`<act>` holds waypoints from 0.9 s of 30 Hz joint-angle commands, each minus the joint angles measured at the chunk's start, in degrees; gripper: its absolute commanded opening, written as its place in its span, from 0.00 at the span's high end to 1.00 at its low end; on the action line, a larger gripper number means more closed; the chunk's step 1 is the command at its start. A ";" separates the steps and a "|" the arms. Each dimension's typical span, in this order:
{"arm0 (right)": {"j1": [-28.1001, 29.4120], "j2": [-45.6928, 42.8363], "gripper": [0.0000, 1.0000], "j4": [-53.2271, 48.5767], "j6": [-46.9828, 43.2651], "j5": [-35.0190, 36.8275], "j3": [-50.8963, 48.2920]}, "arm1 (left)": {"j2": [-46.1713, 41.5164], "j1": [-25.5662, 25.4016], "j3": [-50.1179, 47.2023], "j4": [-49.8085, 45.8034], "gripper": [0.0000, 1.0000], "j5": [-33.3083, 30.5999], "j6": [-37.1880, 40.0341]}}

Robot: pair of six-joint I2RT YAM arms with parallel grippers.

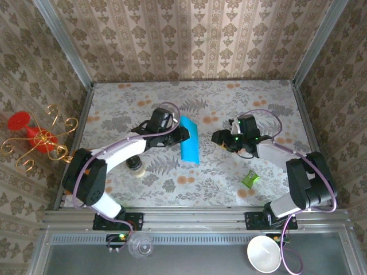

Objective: Fold a paper plane with a square sheet of paper (pick it up from the middle)
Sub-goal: First fold in half a square sheet of paper at the center of the table.

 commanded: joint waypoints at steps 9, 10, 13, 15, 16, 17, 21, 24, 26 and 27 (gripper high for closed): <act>1.57 0.81 0.22 15.00 4.32 -15.96 1.90 | -4.11 2.41 -0.32 9.10 0.71 16.02 -3.01; 1.92 1.15 0.22 15.75 4.70 -16.51 2.13 | -3.97 2.50 -0.39 9.29 0.70 16.32 -3.13; 2.58 2.14 0.24 21.38 6.86 -18.74 1.69 | -3.15 2.80 -0.96 10.57 0.71 17.13 -4.24; 2.62 2.87 0.26 25.46 8.86 -20.60 0.83 | -2.71 3.02 -1.52 11.97 0.71 17.81 -5.15; 2.62 3.15 0.28 25.58 9.07 -20.95 0.87 | -2.59 3.11 -1.79 12.52 0.71 17.99 -5.50; 2.59 3.33 0.31 25.45 9.20 -21.16 0.87 | -2.49 3.20 -1.99 12.72 0.71 18.04 -5.72; 2.54 2.35 0.43 25.41 9.30 -21.34 0.13 | -2.29 3.89 -2.78 12.63 0.72 17.32 -6.08; 2.55 1.43 0.59 24.91 9.25 -21.27 -0.14 | -2.03 4.17 -3.29 12.73 0.72 17.10 -6.42; 2.56 1.08 0.71 23.89 9.23 -20.39 -0.18 | -1.85 4.35 -3.48 12.73 0.72 16.88 -6.51; 2.57 1.03 0.76 23.62 9.21 -19.77 -0.39 | -1.79 4.43 -3.57 12.72 0.72 16.90 -6.53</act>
